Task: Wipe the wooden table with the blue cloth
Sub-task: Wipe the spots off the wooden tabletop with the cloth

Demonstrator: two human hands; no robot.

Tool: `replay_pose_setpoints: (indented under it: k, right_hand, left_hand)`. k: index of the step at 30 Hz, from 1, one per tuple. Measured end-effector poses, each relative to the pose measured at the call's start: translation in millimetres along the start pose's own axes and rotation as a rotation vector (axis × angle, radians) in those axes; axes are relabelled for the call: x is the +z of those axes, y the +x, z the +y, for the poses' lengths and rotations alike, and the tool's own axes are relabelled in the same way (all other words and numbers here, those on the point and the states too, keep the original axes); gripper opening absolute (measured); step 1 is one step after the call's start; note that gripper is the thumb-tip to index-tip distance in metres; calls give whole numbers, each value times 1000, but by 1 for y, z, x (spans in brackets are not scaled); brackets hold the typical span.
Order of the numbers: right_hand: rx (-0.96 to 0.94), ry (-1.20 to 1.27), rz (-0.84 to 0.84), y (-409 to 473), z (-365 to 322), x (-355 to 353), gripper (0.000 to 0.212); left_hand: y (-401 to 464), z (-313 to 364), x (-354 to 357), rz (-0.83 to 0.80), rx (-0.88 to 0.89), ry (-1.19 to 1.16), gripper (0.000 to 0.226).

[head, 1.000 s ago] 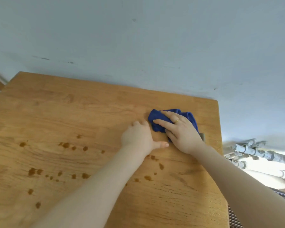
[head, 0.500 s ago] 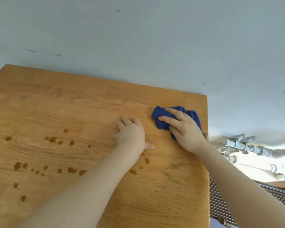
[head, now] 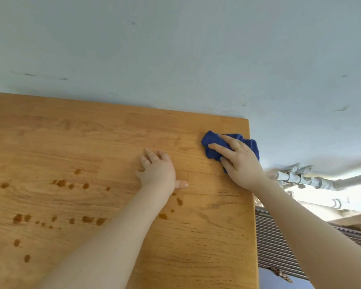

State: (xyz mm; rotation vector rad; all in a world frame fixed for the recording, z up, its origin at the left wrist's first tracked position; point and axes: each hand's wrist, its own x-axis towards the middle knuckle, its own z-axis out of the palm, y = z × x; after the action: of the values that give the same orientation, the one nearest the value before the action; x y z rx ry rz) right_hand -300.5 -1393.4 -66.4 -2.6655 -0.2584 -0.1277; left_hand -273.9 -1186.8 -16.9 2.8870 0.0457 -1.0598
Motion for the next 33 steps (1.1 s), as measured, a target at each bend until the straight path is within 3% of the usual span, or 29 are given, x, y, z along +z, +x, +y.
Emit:
replay_pose_setpoints:
  k: [3, 8, 13, 16, 20, 24, 26, 28, 31, 33]
  right_hand:
    - [-48, -55, -41, 9, 17, -7, 44]
    - [148, -75, 28, 46, 31, -5, 43]
    - [30, -32, 44, -16, -9, 1, 41]
    - [7, 14, -29, -58, -40, 12, 40]
    - [-87, 23, -83, -53, -29, 9, 40]
    - [157, -13, 53, -19, -17, 3, 43]
    - [235, -26, 31, -19, -27, 5, 46]
    - [178, -13, 8, -40, -38, 6, 47]
    - [37, 4, -26, -81, -45, 6, 41]
    - [4, 16, -51, -89, -44, 5, 39]
  left_hand:
    - [1, 0, 1, 9, -8, 9, 117]
    - [1, -4, 7, 52, 5, 9, 115]
    - [0, -4, 8, 51, 1, -18, 114]
    - [0, -4, 8, 53, -3, -15, 113]
    - [-3, -5, 11, 88, 2, -15, 111]
    - [-5, -7, 13, 63, 0, -67, 112]
    - [-8, -10, 12, 72, 11, -117, 111]
    - [-13, -14, 11, 116, 42, -232, 97]
    - [-34, -22, -2, 136, 105, -548, 59]
    - [-54, -28, -4, 156, 146, -593, 53]
